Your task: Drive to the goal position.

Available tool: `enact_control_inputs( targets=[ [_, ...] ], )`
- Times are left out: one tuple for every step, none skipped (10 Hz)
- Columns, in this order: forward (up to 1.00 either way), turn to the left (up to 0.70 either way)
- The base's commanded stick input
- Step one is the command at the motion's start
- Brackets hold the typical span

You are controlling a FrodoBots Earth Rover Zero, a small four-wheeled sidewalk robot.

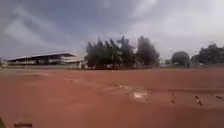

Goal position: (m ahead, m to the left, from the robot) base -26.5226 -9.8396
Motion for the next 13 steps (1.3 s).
enact_control_inputs(
  targets=[
    [0.70, 0.00],
    [0.44, 0.00],
    [0.01, 0.00],
    [0.00, 0.00],
    [0.00, 0.00],
    [0.00, 0.00],
    [0.00, 0.29],
    [0.00, 0.70],
    [0.00, 0.70],
    [0.00, 0.70],
    [0.00, 0.70],
    [0.00, 0.70],
    [0.00, 0.70]
  ],
)
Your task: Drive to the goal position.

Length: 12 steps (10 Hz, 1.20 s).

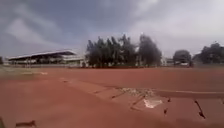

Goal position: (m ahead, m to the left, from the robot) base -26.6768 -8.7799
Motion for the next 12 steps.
enact_control_inputs(
  targets=[
    [0.00, 0.70],
    [0.00, 0.70],
    [0.00, 0.70],
    [0.00, 0.70],
    [0.00, 0.70],
    [0.00, 0.70],
    [0.00, 0.70],
    [0.00, 0.70],
    [0.00, 0.70],
    [0.00, 0.70],
    [0.00, 0.70],
    [0.00, 0.70]
  ],
)
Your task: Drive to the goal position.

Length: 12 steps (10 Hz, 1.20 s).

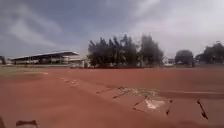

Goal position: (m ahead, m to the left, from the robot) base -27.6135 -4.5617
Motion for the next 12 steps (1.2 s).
enact_control_inputs(
  targets=[
    [0.00, 0.70],
    [0.00, 0.70],
    [0.00, 0.70],
    [0.00, 0.70],
    [0.00, 0.70],
    [0.00, 0.70],
    [0.00, 0.70],
    [0.00, 0.70],
    [0.00, 0.70],
    [0.00, 0.70],
    [0.00, 0.70],
    [0.00, 0.70]
  ],
)
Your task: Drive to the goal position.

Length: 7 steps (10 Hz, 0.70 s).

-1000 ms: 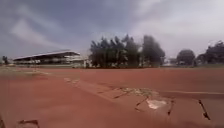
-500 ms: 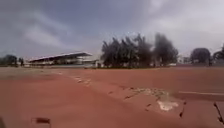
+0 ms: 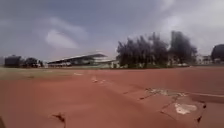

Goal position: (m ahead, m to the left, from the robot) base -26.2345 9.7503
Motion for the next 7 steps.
enact_control_inputs(
  targets=[
    [0.00, 0.70],
    [0.00, 0.70],
    [0.00, 0.70],
    [0.00, 0.70],
    [0.00, 0.70],
    [0.00, 0.70],
    [0.00, 0.70]
  ],
)
